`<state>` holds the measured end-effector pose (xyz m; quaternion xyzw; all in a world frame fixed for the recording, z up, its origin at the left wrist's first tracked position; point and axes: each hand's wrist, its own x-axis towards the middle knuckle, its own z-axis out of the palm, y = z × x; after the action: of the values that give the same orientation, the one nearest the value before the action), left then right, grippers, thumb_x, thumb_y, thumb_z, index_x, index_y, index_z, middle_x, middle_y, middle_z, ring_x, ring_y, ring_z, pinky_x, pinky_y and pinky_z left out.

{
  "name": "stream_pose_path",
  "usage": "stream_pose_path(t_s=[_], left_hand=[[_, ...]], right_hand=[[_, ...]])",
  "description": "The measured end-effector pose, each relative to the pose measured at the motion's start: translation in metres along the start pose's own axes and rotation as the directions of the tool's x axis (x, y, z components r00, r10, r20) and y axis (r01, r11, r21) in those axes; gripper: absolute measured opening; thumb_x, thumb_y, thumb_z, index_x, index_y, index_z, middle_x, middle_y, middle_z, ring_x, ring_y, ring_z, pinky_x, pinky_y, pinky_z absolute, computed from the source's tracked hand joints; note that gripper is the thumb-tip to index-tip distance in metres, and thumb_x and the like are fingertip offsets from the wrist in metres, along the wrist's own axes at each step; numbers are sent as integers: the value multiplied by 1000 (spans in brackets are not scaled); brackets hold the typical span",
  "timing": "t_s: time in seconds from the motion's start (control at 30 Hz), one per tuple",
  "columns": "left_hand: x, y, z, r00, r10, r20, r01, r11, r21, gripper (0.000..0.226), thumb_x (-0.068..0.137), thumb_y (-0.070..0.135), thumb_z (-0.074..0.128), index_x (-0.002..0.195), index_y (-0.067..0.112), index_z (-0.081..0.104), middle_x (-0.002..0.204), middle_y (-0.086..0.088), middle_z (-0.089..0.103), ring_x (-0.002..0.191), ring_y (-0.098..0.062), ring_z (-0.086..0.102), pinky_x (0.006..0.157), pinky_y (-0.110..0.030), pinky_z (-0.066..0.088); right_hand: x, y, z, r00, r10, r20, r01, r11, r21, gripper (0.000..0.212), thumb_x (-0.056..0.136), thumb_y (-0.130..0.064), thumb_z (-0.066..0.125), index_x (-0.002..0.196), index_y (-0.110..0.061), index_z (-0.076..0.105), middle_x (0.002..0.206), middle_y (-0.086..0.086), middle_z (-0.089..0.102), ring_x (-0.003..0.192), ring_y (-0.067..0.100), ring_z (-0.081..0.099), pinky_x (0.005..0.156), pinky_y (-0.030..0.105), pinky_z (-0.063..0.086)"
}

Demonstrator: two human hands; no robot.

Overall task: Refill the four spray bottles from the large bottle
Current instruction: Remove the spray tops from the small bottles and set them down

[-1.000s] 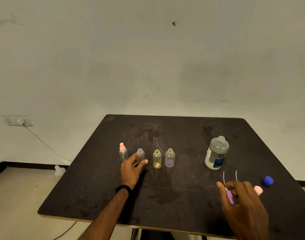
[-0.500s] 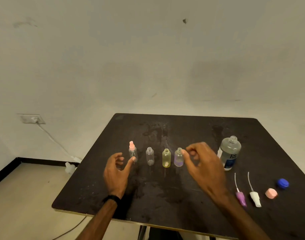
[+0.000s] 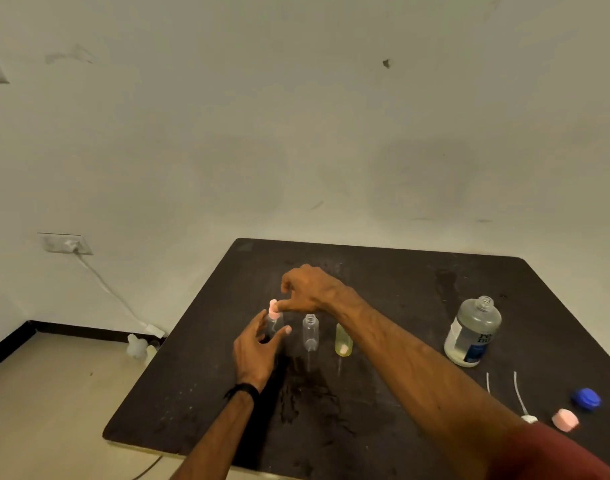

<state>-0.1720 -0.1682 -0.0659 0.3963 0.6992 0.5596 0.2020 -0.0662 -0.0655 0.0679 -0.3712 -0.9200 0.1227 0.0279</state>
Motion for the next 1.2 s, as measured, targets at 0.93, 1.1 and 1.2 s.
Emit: stream_pose_path(t_s=[0.93, 1.1, 1.2], left_hand=[[-5, 55, -16, 981, 193, -8, -192, 979, 72, 36, 80, 39, 82, 107, 17, 77, 89, 12, 71, 81, 1, 65, 76, -17, 55], [-4, 57, -17, 980, 199, -24, -197, 977, 82, 44, 80, 37, 82, 116, 13, 74, 94, 9, 71, 84, -1, 64, 79, -18, 54], [-3, 50, -15, 983, 181, -35, -177, 980, 91, 49, 79, 35, 84, 119, 11, 72, 106, -4, 76, 90, -8, 66, 78, -16, 51]], right_hand=[[-7, -40, -44, 999, -42, -2, 42, 992, -119, 46, 78, -40, 76, 109, -9, 62, 103, 8, 65, 87, 22, 62, 74, 30, 53], [-9, -42, -43, 1000, 21, 16, -17, 975, -221, 32, 89, -37, 68, 87, -7, 58, 81, 4, 60, 71, 17, 56, 65, 30, 46], [-10, -40, -42, 985, 18, 170, 4, 992, -124, 44, 82, -5, 69, 124, -15, 58, 127, 10, 60, 105, 25, 60, 79, 31, 50]])
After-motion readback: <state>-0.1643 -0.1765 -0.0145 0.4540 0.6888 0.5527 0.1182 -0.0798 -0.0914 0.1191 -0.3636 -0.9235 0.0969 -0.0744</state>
